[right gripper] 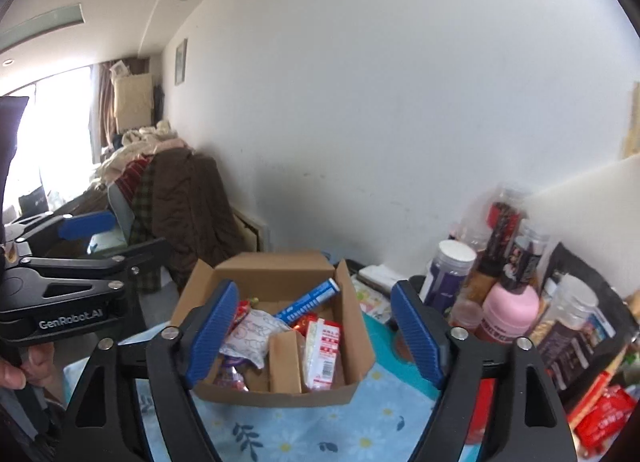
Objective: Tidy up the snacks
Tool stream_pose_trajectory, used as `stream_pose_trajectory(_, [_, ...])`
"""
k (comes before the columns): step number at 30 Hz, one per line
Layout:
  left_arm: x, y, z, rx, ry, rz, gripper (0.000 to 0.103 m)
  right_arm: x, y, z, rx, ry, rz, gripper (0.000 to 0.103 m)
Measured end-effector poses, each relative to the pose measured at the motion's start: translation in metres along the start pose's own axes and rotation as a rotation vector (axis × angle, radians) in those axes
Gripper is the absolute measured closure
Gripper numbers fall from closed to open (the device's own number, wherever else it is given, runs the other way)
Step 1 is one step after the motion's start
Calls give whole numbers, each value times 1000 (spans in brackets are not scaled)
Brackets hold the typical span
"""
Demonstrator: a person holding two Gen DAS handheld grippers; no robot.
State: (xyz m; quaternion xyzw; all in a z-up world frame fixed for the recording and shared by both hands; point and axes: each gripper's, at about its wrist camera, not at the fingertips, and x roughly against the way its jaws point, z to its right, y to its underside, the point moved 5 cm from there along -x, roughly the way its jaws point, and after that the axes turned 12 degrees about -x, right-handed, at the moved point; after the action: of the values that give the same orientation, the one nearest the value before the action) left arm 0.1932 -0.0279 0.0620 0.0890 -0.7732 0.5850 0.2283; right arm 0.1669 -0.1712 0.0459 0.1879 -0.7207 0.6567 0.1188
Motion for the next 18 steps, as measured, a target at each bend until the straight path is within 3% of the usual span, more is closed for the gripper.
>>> stream_pose_trajectory(2, [15,4,4,-3,12,8,22,12,3,0,-2,0,16,14])
stream_pose_trajectory(8, [51,24,19,-16,31,22,22,44,24,7,-17,-7,26,11])
stream_pose_trajectory(18, [78,79,46,17,53,-54,22,83,79,19,-44,-55,-6,11])
